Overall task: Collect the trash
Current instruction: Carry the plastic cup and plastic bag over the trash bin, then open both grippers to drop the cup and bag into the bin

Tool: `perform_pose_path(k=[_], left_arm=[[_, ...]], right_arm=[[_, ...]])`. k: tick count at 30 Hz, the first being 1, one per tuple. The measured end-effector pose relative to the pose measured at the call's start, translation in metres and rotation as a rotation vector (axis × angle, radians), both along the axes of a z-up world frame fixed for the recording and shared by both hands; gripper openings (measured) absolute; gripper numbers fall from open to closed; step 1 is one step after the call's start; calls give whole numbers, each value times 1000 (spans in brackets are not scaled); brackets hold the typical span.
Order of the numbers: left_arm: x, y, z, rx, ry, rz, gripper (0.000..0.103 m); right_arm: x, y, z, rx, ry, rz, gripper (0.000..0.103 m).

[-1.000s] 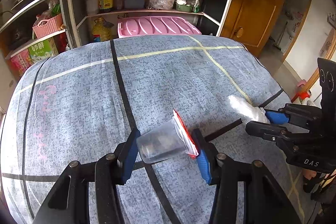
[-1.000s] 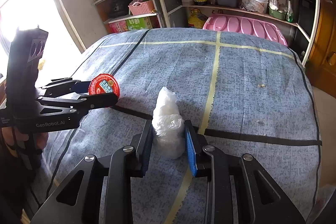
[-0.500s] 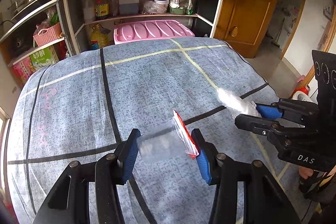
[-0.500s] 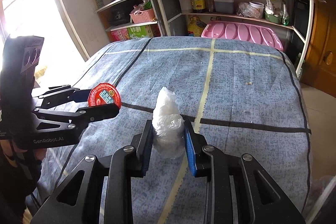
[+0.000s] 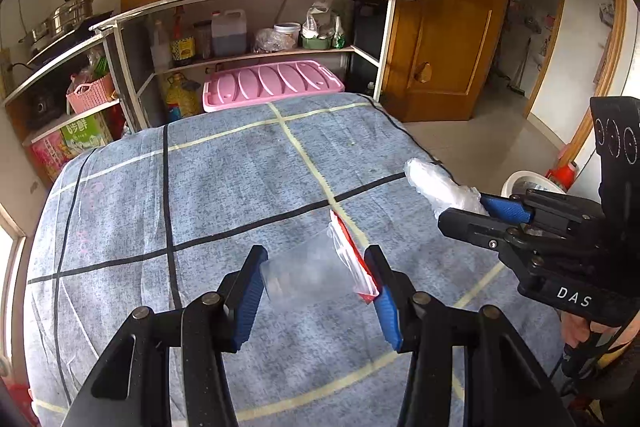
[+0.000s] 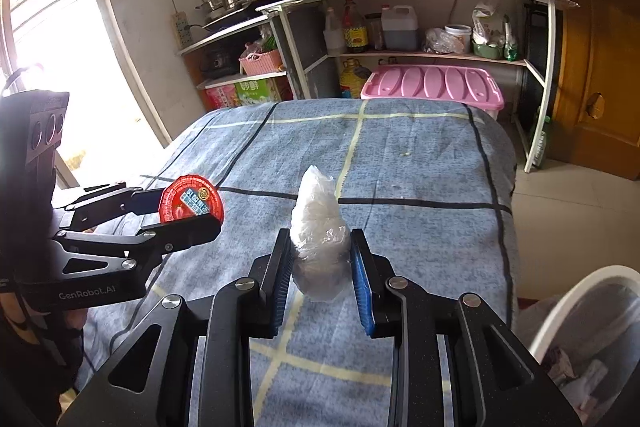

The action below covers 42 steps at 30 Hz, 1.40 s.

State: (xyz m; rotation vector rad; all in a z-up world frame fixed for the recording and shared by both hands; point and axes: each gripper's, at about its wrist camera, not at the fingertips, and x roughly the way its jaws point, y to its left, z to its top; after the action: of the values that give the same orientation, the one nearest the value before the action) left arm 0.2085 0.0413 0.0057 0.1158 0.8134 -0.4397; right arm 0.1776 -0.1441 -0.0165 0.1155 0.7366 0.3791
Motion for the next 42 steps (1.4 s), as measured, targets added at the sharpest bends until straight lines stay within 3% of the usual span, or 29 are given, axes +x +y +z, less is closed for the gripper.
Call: perform_pose_path(k=[13,25,33,42], left_arm=[[-66,-67,32,-39,-72,-63,50],[-103,-143,34,-58,-78,-160,50],[-116,-192,26,-73,-73,-193,50],[-119,-243,-6,-67,-31,-215,50]], right_arm=[[-67,-63,31,5,-75,-87,29],[-113,-122,42,-8,-112,-206,30],[-131,-169,33,-33,-84,-310,30],[-137,-212,-4,-48,12,-395,30]])
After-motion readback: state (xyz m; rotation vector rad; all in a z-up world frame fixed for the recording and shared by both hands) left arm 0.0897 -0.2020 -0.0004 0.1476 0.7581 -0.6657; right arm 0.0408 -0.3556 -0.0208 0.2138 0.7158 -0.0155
